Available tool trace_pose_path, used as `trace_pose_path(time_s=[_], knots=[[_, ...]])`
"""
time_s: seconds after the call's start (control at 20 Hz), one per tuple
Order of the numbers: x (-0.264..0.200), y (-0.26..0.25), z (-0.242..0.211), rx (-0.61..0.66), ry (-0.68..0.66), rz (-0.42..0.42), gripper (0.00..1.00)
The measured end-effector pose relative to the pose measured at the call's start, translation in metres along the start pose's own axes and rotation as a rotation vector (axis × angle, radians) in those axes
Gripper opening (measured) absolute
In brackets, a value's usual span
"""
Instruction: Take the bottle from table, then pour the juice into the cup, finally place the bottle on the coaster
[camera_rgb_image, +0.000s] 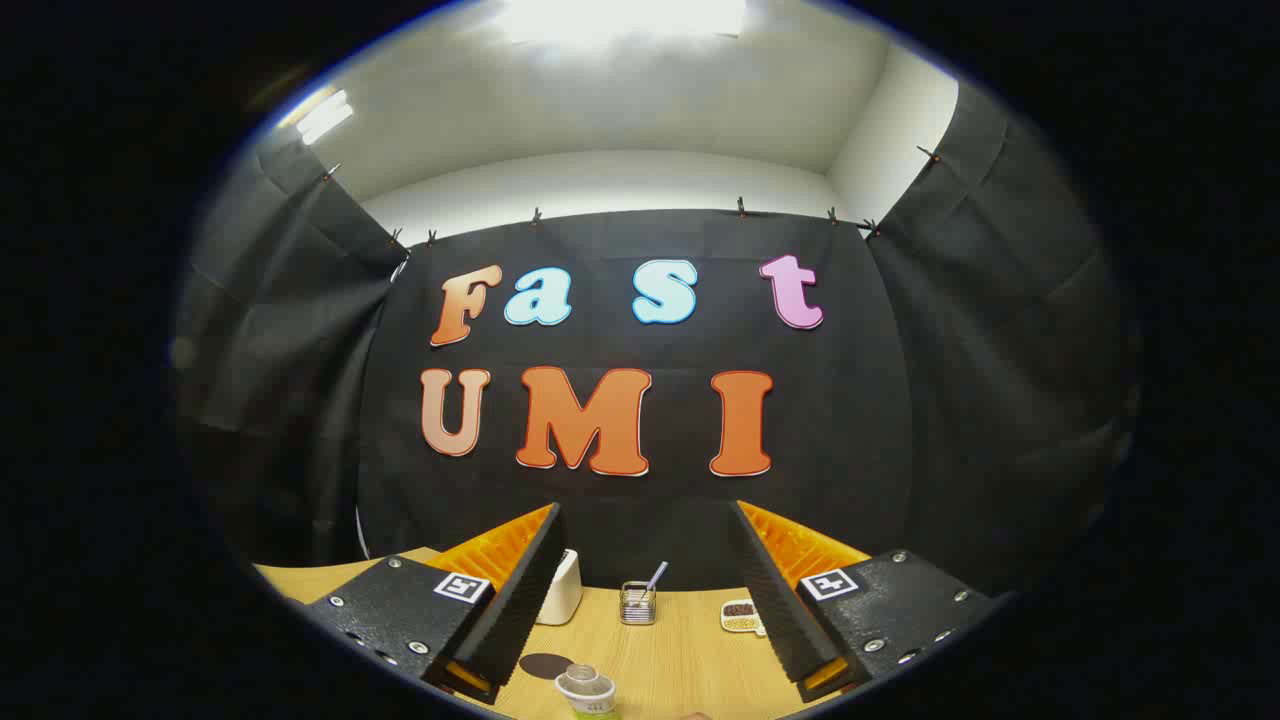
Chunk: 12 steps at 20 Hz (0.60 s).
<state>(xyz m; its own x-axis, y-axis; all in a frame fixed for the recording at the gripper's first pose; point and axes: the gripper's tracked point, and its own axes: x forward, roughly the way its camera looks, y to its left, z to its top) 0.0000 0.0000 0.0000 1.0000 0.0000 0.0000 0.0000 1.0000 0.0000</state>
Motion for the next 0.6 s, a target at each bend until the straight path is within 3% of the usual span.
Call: trace_pose_path(time_s=[0.6], knots=[[-0.0051,0.0041,0.0065,0.014,-0.009,0.015,0.97]])
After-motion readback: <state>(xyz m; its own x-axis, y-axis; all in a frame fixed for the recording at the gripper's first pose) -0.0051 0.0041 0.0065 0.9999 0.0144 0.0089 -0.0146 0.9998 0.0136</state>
